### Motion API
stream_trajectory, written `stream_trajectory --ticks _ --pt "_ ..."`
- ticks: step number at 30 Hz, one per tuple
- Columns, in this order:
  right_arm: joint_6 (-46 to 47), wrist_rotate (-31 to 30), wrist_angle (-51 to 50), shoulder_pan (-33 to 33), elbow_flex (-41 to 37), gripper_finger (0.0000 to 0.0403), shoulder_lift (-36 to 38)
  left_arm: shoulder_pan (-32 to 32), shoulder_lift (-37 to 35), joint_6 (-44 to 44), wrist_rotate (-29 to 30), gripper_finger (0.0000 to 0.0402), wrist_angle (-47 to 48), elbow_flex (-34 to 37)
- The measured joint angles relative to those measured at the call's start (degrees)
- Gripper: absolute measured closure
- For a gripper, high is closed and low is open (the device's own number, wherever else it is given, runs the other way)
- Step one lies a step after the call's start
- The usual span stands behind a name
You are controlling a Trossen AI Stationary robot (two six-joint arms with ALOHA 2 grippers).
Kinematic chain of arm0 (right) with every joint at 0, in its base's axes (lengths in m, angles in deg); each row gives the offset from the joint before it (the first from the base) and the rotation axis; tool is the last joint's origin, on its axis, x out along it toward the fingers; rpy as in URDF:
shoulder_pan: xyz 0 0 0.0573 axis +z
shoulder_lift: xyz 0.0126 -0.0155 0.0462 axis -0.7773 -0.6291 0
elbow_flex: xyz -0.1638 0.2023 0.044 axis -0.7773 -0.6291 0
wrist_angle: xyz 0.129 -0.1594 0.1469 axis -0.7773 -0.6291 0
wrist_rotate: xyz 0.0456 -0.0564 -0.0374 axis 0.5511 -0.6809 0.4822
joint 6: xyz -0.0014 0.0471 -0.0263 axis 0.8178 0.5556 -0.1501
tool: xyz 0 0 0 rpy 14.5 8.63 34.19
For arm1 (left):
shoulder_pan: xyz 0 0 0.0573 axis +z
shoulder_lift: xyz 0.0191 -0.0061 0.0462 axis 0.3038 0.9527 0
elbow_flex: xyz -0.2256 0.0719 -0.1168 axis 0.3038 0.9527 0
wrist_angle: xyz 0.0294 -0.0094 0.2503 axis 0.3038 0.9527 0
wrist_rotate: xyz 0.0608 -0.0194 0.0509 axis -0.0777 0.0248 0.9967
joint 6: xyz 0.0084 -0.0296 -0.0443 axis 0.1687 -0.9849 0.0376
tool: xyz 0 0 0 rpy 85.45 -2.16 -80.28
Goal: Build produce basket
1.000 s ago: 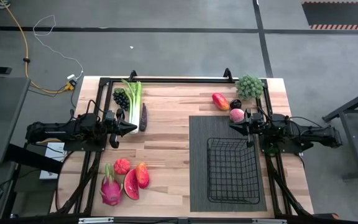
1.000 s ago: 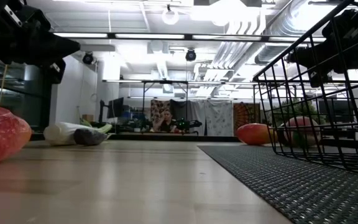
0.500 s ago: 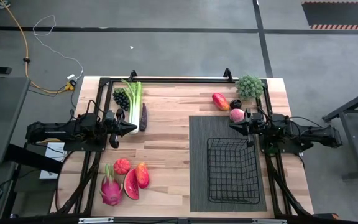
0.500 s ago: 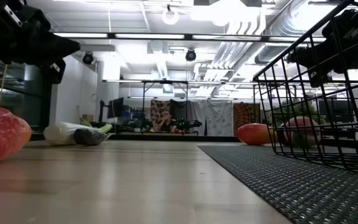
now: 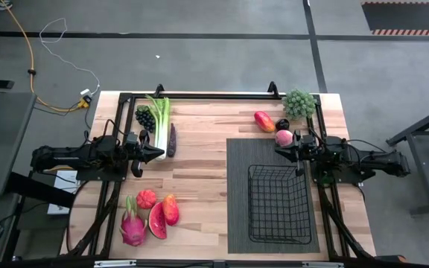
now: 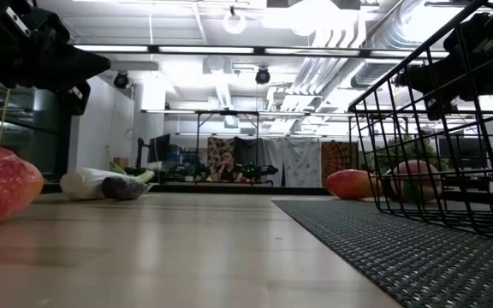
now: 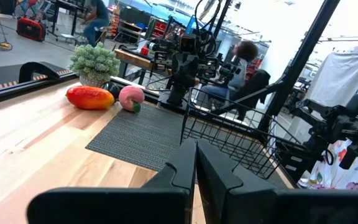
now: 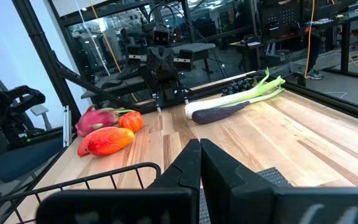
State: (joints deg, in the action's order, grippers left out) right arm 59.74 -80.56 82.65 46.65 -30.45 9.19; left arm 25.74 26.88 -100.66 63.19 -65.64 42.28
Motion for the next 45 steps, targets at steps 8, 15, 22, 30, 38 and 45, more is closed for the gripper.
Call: stream_trajectory --ticks 8,15,22,30,38,45 --pt "0.0 0.0 0.0 0.0 0.0 0.0402 0.0 0.0 0.0 0.0 0.0 0.0398 0.0 0.0" --pt "0.0 0.0 0.0 0.0 0.0 0.0402 0.0 0.0 0.0 0.0 0.0 0.0398 0.0 0.0" --pt "0.0 0.0 0.0 0.0 0.0 0.0402 0.0 0.0 0.0 0.0 0.0 0.0398 0.0 0.0" --pt "0.0 0.0 0.0 0.0 0.0 0.0402 0.0 0.0 0.0 0.0 0.0 0.0398 0.0 0.0" --pt "0.0 0.0 0.4 0.0 0.0 0.0402 0.0 0.0 0.0 0.0 0.0 0.0398 0.0 0.0" --pt "12.8 -2.2 17.9 0.0 -0.1 0.0402 0.0 0.0 0.0 0.0 0.0 0.0398 0.0 0.0"
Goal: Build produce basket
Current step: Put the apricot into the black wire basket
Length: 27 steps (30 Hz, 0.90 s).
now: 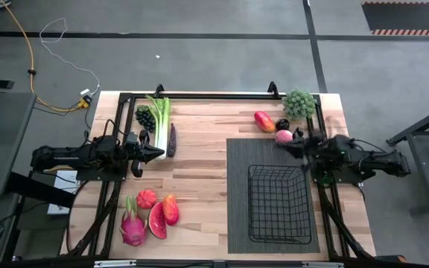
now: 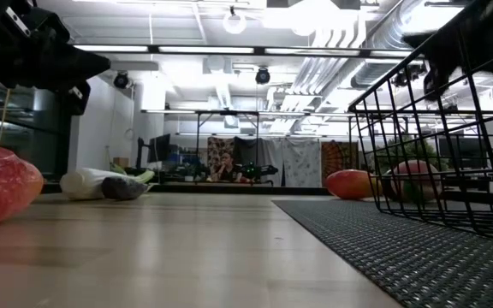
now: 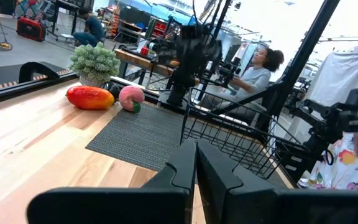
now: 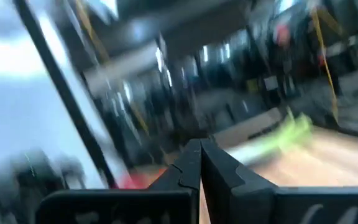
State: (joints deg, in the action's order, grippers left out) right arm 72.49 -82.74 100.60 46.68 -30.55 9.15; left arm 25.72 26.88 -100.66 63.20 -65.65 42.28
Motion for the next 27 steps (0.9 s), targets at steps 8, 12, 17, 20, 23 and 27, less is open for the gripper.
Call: stream_trajectory --ticks 8,12,17,20,23,27 --pt "11.2 -8.4 6.3 -0.1 5.4 0.0399 -3.9 0.0 0.0 0.0 0.0 0.0398 0.0 0.0" --pt "11.1 -9.6 -12.8 -0.2 16.0 0.0363 -10.8 0.0 0.0 0.0 0.0 0.0398 0.0 0.0" --pt "11.5 -9.9 -34.5 -1.8 30.1 0.0257 -22.8 0.0 0.0 0.0 0.0 0.0398 0.0 0.0" --pt "14.1 -10.1 -45.5 -3.8 37.1 0.0185 -30.5 0.0 0.0 0.0 0.0 0.0398 0.0 0.0" --pt "14.4 -10.2 -54.3 -6.2 42.6 0.0122 -38.1 0.0 0.0 0.0 0.0 0.0398 0.0 0.0" --pt "18.5 -10.1 -65.0 -10.2 48.9 0.0064 -47.2 0.0 0.0 0.0 0.0 0.0398 0.0 0.0"
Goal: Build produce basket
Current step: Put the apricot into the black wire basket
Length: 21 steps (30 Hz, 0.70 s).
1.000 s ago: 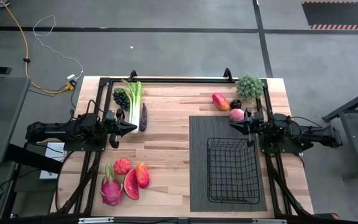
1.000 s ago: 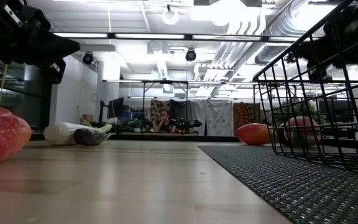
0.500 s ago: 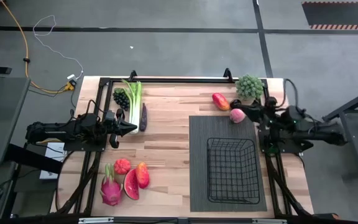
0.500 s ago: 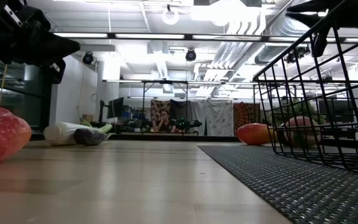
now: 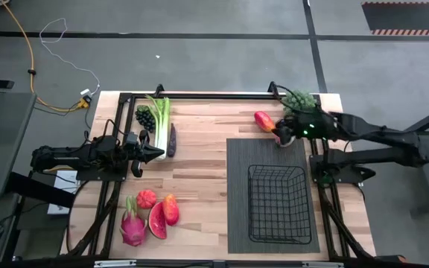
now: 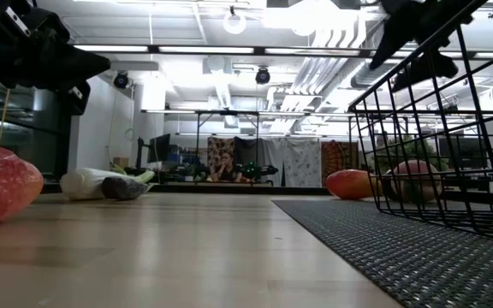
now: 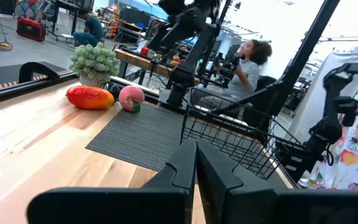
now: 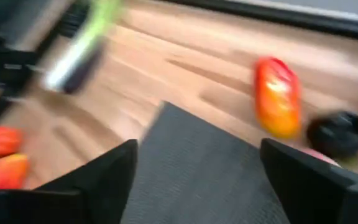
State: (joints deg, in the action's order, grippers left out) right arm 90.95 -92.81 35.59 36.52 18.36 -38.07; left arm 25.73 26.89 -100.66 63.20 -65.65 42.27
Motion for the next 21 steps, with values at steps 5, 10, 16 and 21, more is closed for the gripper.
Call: stream_trajectory --ticks 5,10,16,21 --pt "7.8 0.3 -14.7 -5.0 6.4 0.0035 -10.2 0.0 0.0 0.0 0.0 0.0398 0.0 0.0" --pt "11.1 0.4 -22.5 -7.8 7.3 0.0034 -17.8 0.0 0.0 0.0 0.0 0.0398 0.0 0.0" --pt "13.7 1.7 -17.7 -9.8 2.2 0.0034 -23.3 0.0 0.0 0.0 0.0 0.0398 0.0 0.0" --pt "15.1 2.5 -11.8 -11.1 -3.1 0.0034 -25.4 0.0 0.0 0.0 0.0 0.0398 0.0 0.0"
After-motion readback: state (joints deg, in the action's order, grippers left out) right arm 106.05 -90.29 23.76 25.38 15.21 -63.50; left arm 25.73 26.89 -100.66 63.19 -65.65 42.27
